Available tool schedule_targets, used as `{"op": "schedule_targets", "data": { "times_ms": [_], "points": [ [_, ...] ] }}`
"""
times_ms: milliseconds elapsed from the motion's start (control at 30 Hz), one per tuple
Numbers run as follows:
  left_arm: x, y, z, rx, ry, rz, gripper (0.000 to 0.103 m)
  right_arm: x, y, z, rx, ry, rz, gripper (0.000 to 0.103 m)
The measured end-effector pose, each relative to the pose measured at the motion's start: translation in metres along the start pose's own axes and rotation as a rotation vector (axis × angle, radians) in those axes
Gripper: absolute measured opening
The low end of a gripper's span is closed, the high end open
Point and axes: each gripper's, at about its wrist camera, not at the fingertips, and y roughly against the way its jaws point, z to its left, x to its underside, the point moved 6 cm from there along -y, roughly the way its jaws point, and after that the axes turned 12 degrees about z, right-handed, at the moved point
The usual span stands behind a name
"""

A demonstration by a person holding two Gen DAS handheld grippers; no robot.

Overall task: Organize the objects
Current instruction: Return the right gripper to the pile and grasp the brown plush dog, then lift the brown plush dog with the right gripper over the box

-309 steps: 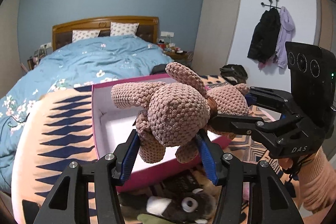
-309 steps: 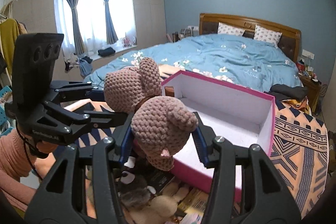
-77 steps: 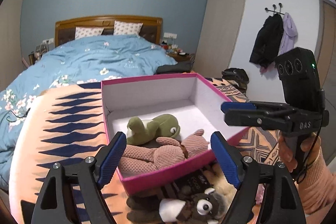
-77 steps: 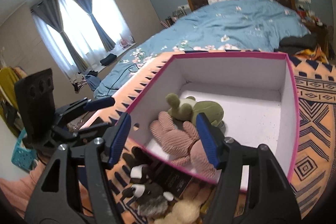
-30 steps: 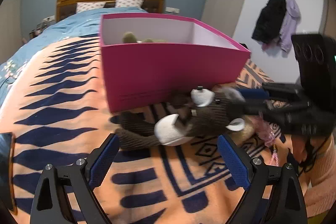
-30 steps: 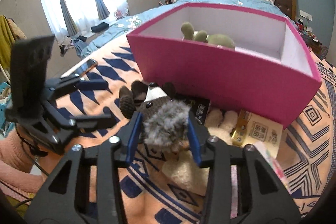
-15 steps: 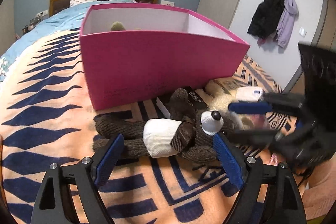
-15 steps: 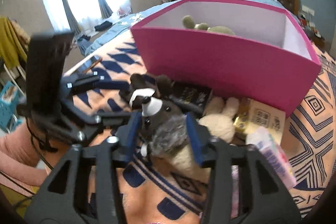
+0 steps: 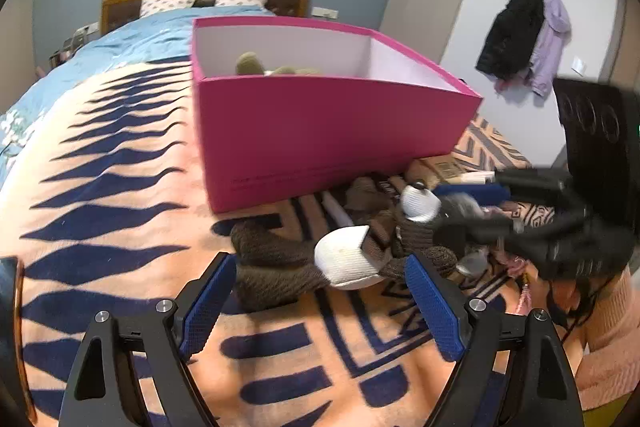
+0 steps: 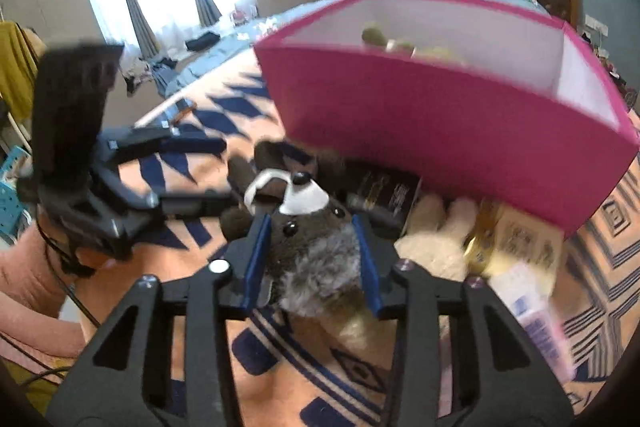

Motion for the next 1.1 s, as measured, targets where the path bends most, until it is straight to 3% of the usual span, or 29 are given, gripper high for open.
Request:
{"op": "schedule_targets", "data": {
  "times_ms": [33, 67, 100, 200, 333, 400, 467, 500, 733, 900, 1033, 1100],
  "points": [
    [-0.001, 0.0, -0.003, 0.004, -0.013, -0.001, 0.088, -0.003, 0.003, -0.002, -0.006, -0.002, -0.007, 0.033],
    [-0.002, -0.002, -0.007, 0.01, -0.032, 0.002, 0.088, -0.006, 0.007, -0.003, -0.012, -0.003, -0.011, 0.012],
    [-0.002, -0.004, -0.012, 0.02, -0.052, 0.008, 0.088, -0.008, 0.008, -0.006, -0.017, -0.006, -0.007, 0.007],
    [-0.003, -0.02, -0.018, 0.022, -0.08, 0.046, 0.088, -0.011, 0.008, -0.023, 0.012, -0.047, 0.003, 0.007],
    [-0.004, -0.021, -0.011, 0.046, -0.051, 0.05, 0.088, -0.002, 0.011, -0.02, -0.022, -0.049, -0.003, 0.01],
    [-0.005, -0.019, -0.007, 0.036, -0.039, 0.047, 0.088, 0.003, 0.013, -0.01, -0.012, -0.022, -0.009, 0.027],
    [-0.005, -0.018, -0.004, 0.04, -0.028, 0.045, 0.088, 0.009, 0.012, 0.003, 0.019, 0.028, -0.01, 0.056],
    [-0.005, -0.017, -0.003, 0.045, -0.022, 0.044, 0.088, 0.011, 0.009, 0.006, 0.048, 0.046, -0.004, 0.058],
    [-0.005, -0.004, 0.005, 0.023, -0.013, 0.015, 0.088, 0.015, -0.028, 0.016, 0.105, 0.101, 0.071, 0.057],
    [0.001, 0.003, 0.006, 0.027, -0.043, 0.019, 0.088, 0.008, -0.013, 0.007, 0.043, 0.066, 0.035, 0.05],
    [0.004, -0.007, -0.013, 0.076, -0.116, 0.05, 0.088, 0.001, 0.006, -0.005, 0.02, 0.048, 0.002, 0.048],
    [0.003, -0.015, -0.025, 0.061, -0.156, 0.067, 0.088, -0.002, 0.01, -0.011, 0.018, 0.034, -0.003, 0.048]
  ]
}}
